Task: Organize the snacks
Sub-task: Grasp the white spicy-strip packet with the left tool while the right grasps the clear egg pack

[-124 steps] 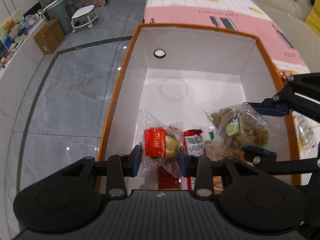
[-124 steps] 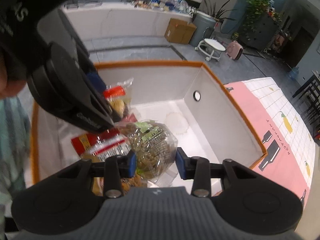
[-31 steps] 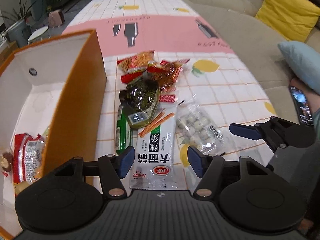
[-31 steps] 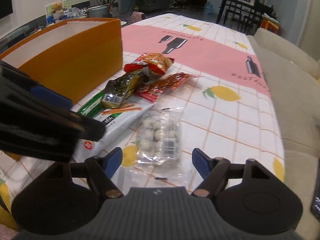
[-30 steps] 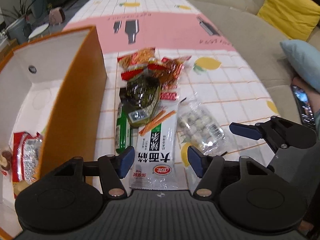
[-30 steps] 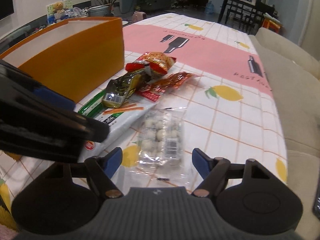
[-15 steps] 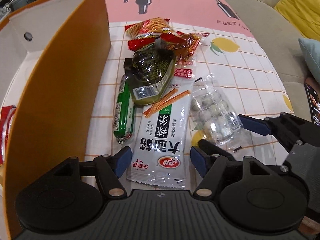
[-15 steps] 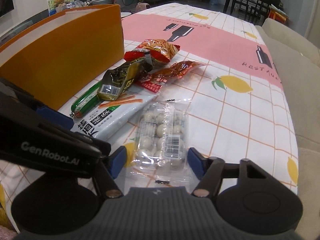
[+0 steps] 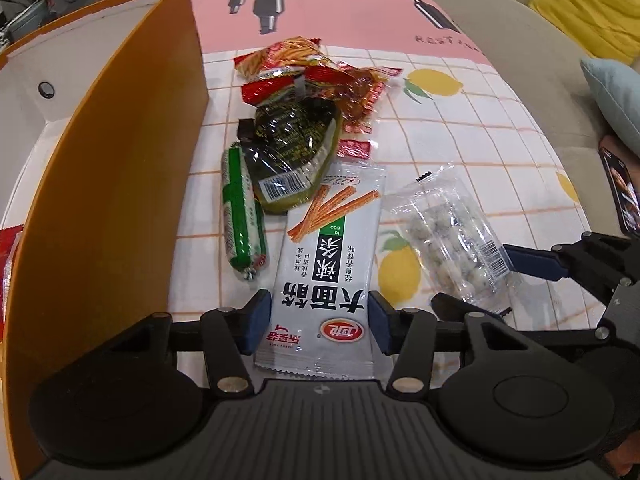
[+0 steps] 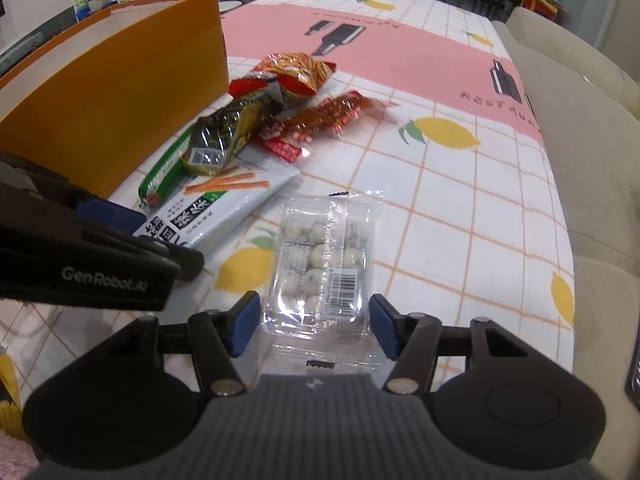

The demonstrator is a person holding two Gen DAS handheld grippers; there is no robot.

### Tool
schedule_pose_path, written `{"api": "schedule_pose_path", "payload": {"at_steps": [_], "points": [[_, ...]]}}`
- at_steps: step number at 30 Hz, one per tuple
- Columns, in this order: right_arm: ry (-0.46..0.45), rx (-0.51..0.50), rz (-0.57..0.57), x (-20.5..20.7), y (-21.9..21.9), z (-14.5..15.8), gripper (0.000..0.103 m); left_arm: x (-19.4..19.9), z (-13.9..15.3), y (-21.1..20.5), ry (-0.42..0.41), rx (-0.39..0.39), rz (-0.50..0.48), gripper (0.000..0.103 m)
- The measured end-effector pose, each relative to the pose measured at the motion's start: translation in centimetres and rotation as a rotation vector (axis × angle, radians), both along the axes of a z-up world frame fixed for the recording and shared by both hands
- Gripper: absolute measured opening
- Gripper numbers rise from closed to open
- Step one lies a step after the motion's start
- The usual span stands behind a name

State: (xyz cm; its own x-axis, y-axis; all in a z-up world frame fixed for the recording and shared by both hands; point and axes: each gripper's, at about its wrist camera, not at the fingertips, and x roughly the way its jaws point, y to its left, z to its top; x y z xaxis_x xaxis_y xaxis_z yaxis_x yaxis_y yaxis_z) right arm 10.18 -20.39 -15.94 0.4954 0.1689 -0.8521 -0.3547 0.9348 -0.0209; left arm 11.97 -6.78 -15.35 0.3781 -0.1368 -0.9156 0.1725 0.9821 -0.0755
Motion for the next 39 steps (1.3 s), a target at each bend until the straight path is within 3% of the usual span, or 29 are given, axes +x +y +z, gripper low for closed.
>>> {"api": "schedule_pose_path", "payload": {"at_steps": [14,19,23,30,39], "points": [[0.124,-0.034,-0.072,-4.0,-1.5,0.7,0.059,-4.4,0.3,0.1,0.128,0.015,-0.094,0.058],[0.126,-0.051,-0.061,-4.4,-1.3,0.7,0.063,-4.3,0.2,0.4,0.119,-0.001,-0.084,0.069],[0.089,-0.047,-0.038,-4.7,-1.1,1.2,0.081,-4.5,0.9,0.8,0.076,-0.036,-0.061,0.079],[0.003,-0.092,0.018,-4.1,-0.8,1.2,0.081,-3.2,0.3,0.7,0.037,-0.065,-0.013,0.081],[0.021,-0.053,0.025,-3.3,-0.5,0.3,0.077,-2.9,-0.5,-0.9,0.003,0.038,-0.08,0.084]]}}
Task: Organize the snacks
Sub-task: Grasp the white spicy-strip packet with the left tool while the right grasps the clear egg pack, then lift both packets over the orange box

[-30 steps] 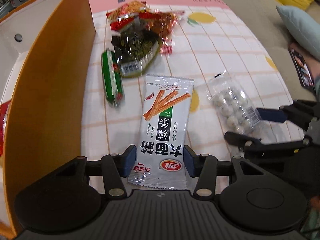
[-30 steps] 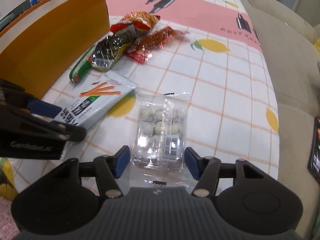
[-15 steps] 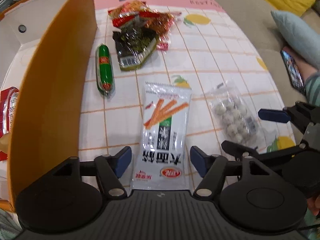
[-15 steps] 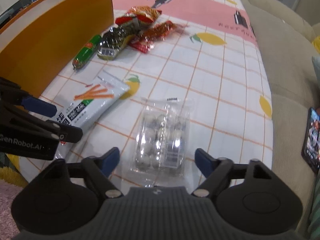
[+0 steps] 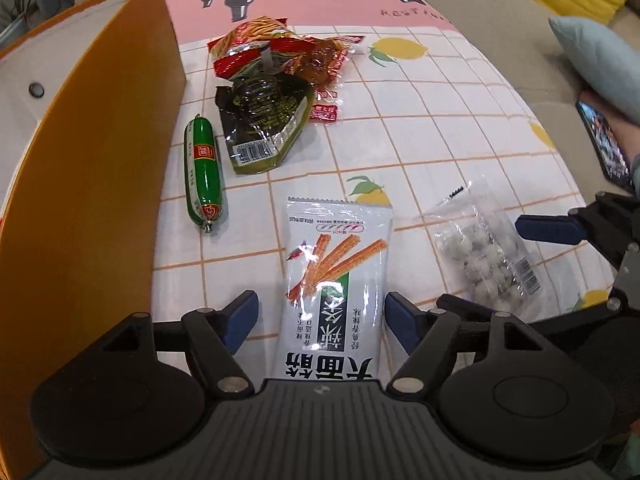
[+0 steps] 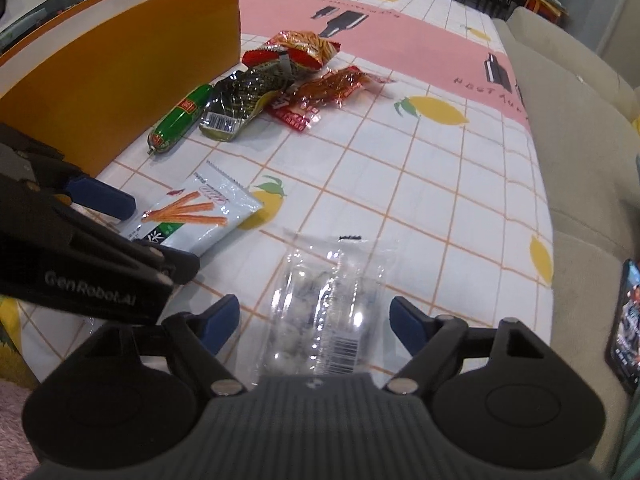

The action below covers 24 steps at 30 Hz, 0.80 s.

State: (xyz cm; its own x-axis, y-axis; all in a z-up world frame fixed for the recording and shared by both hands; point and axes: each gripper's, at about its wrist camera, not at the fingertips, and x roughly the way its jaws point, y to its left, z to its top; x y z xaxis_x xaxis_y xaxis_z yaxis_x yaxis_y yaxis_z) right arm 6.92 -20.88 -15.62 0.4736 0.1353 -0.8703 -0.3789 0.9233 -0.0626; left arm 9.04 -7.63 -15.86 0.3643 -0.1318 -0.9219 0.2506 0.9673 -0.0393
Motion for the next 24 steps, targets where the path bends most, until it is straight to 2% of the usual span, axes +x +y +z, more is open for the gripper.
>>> {"api": "schedule_pose_path", "payload": {"at_steps": [5,8,11,12,13,15,24], "points": [[0.012,0.013,0.0,-0.1,0.1,-0.3,0.074,0.2,0.0,-0.3,0.012,0.015,-0.008,0.084],[0.019,0.024,-0.003,-0.2,0.0,-0.2,0.07,0.2,-0.1,-0.6,0.013,0.032,-0.023,0.079],[0.018,0.024,0.015,-0.4,0.2,0.0,0.058,0.3,-0.1,-0.9,0.009,0.041,-0.043,0.074],[0.018,0.022,0.02,-0.5,0.3,0.1,0.056,0.2,0.0,-1.0,0.006,0.041,-0.058,0.07],[0.016,0.015,0.025,-0.6,0.4,0.1,0.055,0.2,0.0,-1.2,0.002,0.04,-0.071,0.063],[0.019,0.008,0.032,-0.7,0.5,0.2,0.055,0.0,0.1,-1.3,-0.007,0.038,-0.081,0.058],[0.044,0.004,-0.031,-0.2,-0.6,0.4,0.052,-0.3,0.3,-0.8,-0.018,0.01,-0.055,0.054]]}}
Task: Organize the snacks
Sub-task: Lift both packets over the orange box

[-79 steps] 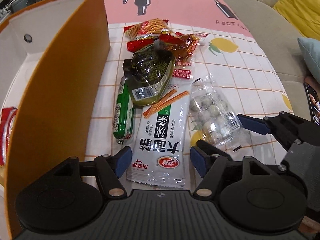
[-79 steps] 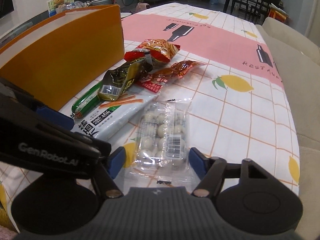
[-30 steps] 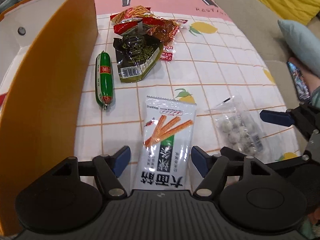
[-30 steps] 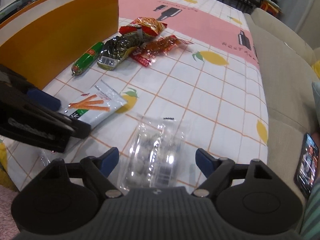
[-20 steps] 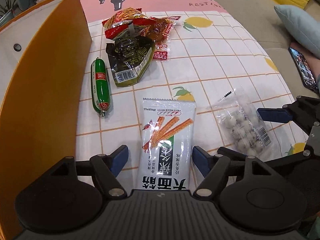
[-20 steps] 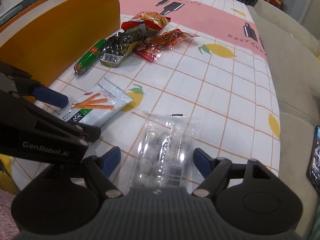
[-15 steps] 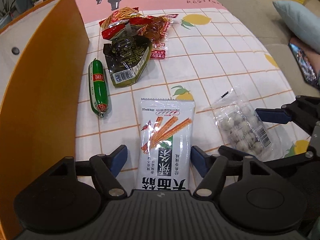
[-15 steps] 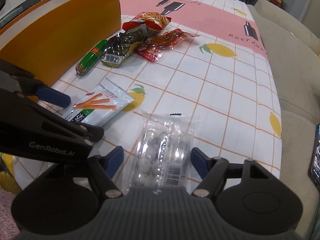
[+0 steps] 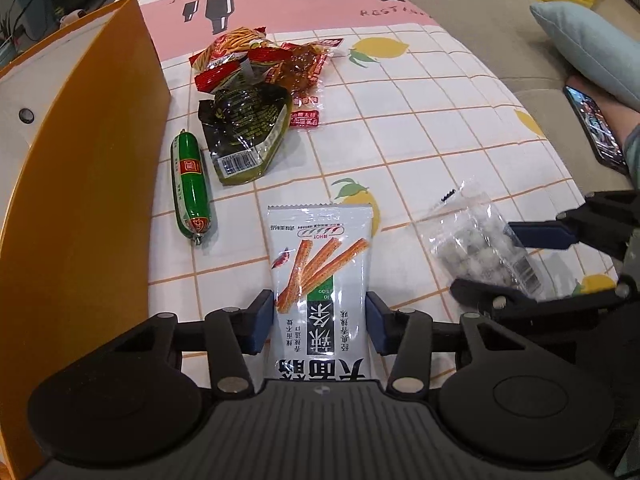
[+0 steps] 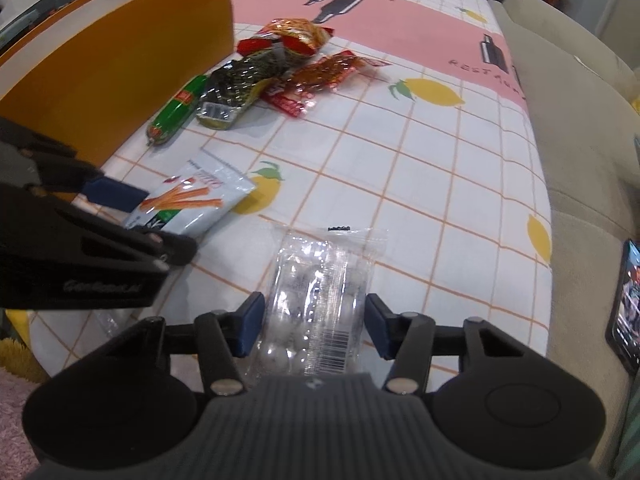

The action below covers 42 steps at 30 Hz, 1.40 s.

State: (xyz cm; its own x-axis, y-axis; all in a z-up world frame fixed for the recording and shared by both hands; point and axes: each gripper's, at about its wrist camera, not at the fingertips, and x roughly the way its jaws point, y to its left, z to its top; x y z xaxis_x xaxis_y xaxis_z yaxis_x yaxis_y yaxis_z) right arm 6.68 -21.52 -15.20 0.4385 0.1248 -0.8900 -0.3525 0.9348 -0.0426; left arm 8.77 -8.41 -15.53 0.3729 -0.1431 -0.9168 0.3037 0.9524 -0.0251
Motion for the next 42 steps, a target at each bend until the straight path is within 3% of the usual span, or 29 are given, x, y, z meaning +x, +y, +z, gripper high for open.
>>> {"api": "schedule_pose_path", "payload": {"at_steps": [13,26,35,42], "points": [[-0.095,0.031,-0.035,0.1,0.3,2.9,0.052,-1.6,5.1,2.2,-0.089,-0.103,0.1,0.054],[-0.253,0.198,0.023,-1.1,3.7,10.7,0.052,-1.9,13.2,8.3,-0.231,-0.172,0.198,0.054],[-0.308,0.237,0.189,-0.5,9.5,14.7,0.052,-1.0,15.9,13.5,-0.261,-0.124,0.22,0.054],[-0.326,0.18,0.337,1.1,15.1,15.7,0.052,1.2,15.1,17.2,-0.224,-0.067,0.259,0.054]]}}
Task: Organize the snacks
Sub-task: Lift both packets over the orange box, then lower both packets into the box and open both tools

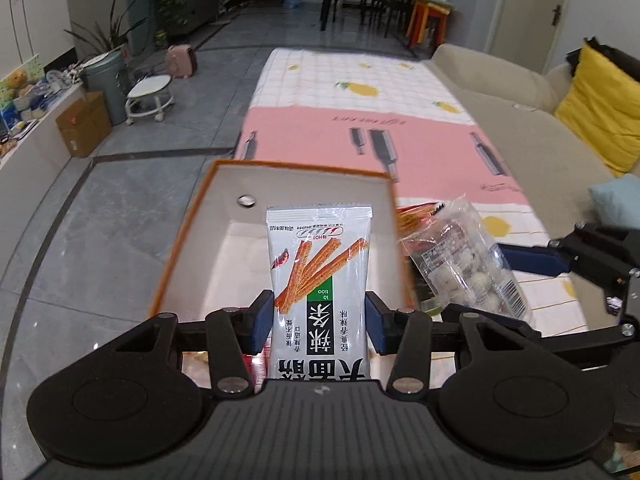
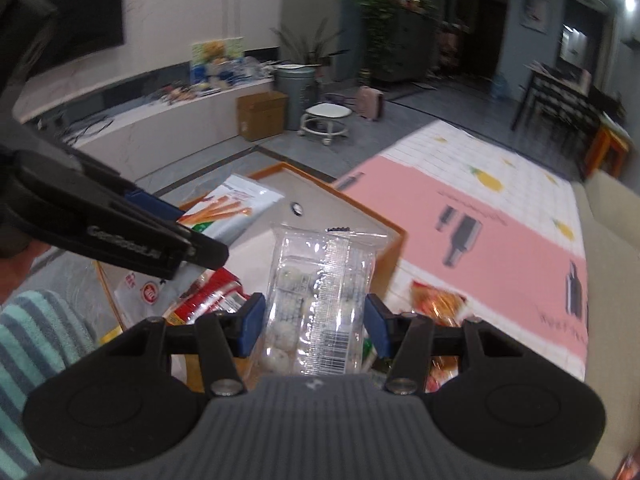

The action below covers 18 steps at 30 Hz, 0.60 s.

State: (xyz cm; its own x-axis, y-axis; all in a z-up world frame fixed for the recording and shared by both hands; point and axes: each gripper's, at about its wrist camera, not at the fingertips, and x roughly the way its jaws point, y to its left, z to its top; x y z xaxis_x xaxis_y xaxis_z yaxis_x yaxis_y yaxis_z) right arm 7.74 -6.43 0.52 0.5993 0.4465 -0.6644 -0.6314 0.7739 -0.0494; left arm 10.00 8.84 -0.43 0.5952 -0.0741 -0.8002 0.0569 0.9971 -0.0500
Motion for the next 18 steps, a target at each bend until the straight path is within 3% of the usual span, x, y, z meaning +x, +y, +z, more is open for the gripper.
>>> {"api": "schedule_pose_path", "payload": {"at_steps": [4,18], "points": [[-0.018,-0.071,0.065,1.2,3.0,-0.7,0.052,1.8,-1.4,1.9,0.058,-0.004,0.021,0.054],[-0.087,-0.349,0.24,4.8,9.2,-6.2,0.051,5.5,-6.7,2.9,0.156,0.161,-0.036,0.053]]}}
